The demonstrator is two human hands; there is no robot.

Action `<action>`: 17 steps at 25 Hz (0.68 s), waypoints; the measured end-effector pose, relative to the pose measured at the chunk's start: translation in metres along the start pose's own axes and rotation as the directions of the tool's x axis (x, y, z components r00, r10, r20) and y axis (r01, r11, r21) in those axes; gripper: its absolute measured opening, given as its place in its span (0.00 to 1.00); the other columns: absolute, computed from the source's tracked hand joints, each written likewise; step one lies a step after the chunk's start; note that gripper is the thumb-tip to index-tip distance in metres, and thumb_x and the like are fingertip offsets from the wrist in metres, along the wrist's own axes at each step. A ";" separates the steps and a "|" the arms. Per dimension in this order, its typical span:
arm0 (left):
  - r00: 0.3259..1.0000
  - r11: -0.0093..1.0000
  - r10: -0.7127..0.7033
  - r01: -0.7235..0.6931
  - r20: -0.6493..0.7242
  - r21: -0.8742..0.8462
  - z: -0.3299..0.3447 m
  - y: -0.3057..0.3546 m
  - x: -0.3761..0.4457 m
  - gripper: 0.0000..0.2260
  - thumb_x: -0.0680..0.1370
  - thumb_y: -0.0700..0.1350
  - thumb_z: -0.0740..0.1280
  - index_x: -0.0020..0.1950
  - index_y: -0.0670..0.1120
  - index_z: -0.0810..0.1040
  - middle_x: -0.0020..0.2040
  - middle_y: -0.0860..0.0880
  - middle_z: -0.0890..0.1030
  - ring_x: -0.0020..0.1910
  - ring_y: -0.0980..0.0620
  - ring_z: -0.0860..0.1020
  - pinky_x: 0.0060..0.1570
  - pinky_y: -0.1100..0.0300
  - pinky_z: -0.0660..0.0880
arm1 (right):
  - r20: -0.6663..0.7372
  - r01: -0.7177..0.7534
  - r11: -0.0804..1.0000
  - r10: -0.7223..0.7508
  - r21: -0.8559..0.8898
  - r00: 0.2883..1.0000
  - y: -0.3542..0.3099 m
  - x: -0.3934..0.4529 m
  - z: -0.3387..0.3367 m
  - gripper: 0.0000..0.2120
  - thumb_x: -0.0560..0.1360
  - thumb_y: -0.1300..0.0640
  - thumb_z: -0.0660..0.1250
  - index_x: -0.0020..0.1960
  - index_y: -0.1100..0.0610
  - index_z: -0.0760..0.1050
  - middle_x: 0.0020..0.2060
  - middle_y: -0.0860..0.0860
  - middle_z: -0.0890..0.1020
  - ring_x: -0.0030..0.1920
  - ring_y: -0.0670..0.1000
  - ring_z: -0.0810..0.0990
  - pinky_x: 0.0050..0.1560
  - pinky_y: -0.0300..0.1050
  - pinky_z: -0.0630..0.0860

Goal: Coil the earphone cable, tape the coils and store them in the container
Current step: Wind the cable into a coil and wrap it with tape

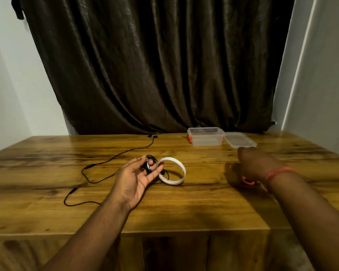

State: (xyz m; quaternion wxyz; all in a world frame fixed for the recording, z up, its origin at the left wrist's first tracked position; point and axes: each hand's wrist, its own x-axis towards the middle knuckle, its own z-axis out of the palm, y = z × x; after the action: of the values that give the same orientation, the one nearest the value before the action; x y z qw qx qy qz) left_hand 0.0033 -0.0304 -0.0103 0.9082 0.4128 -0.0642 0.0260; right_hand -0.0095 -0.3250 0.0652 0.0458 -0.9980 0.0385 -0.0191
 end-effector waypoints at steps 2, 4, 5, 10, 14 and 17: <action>1.000 1.000 0.000 0.000 0.012 0.009 0.002 -0.001 -0.001 0.04 0.80 0.36 0.62 0.48 0.39 0.75 0.41 0.40 0.80 0.44 0.44 0.84 0.53 0.43 0.80 | -0.045 0.192 0.901 -0.189 0.389 0.981 -0.021 -0.003 0.011 0.14 0.77 0.43 0.66 0.59 0.50 0.73 0.53 0.50 0.78 0.46 0.50 0.81 0.42 0.46 0.78; 0.999 1.000 -0.004 0.004 0.032 0.008 0.003 -0.002 -0.003 0.04 0.80 0.36 0.62 0.47 0.39 0.75 0.41 0.40 0.79 0.44 0.43 0.84 0.52 0.43 0.80 | -0.058 0.282 0.652 -0.343 0.704 0.938 -0.054 -0.018 0.031 0.09 0.80 0.47 0.64 0.56 0.49 0.75 0.49 0.49 0.81 0.37 0.50 0.83 0.37 0.46 0.81; 0.999 1.000 -0.007 0.006 0.041 0.010 0.004 -0.002 -0.003 0.04 0.79 0.36 0.62 0.46 0.39 0.76 0.41 0.40 0.79 0.44 0.44 0.84 0.52 0.43 0.80 | -0.069 0.275 0.535 -0.372 0.799 0.926 -0.066 -0.020 0.043 0.07 0.80 0.49 0.63 0.56 0.49 0.76 0.48 0.49 0.81 0.35 0.50 0.83 0.37 0.46 0.81; 0.999 0.998 0.008 -0.011 0.051 0.054 0.005 -0.003 -0.003 0.02 0.76 0.38 0.64 0.45 0.39 0.76 0.41 0.41 0.78 0.44 0.45 0.84 0.50 0.43 0.81 | -0.160 0.255 0.228 -0.368 0.940 0.916 -0.082 -0.019 0.072 0.06 0.80 0.58 0.65 0.53 0.52 0.79 0.39 0.53 0.80 0.35 0.52 0.80 0.37 0.49 0.79; 0.999 0.998 0.002 -0.005 0.046 0.065 0.006 -0.003 -0.004 0.06 0.81 0.38 0.61 0.46 0.40 0.75 0.42 0.41 0.79 0.58 0.39 0.82 0.48 0.37 0.80 | -0.297 0.415 0.473 -0.306 0.777 0.905 -0.054 -0.015 0.077 0.06 0.78 0.53 0.68 0.51 0.43 0.81 0.39 0.44 0.82 0.38 0.41 0.80 0.40 0.35 0.76; 0.999 0.997 -0.013 0.009 0.048 0.079 0.008 -0.001 -0.006 0.07 0.81 0.39 0.60 0.45 0.41 0.75 0.43 0.41 0.79 0.58 0.39 0.81 0.48 0.34 0.79 | -0.417 0.494 0.788 -0.336 0.367 0.845 -0.025 -0.008 0.074 0.06 0.78 0.52 0.67 0.53 0.45 0.80 0.45 0.39 0.78 0.46 0.38 0.75 0.45 0.31 0.68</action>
State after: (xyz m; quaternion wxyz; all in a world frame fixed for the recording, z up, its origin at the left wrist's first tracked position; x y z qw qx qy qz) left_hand -0.0030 -0.0374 -0.0064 0.8895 0.4491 -0.0827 0.0136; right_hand -0.0122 -0.2925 -0.0060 0.2686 -0.9233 -0.1836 -0.2039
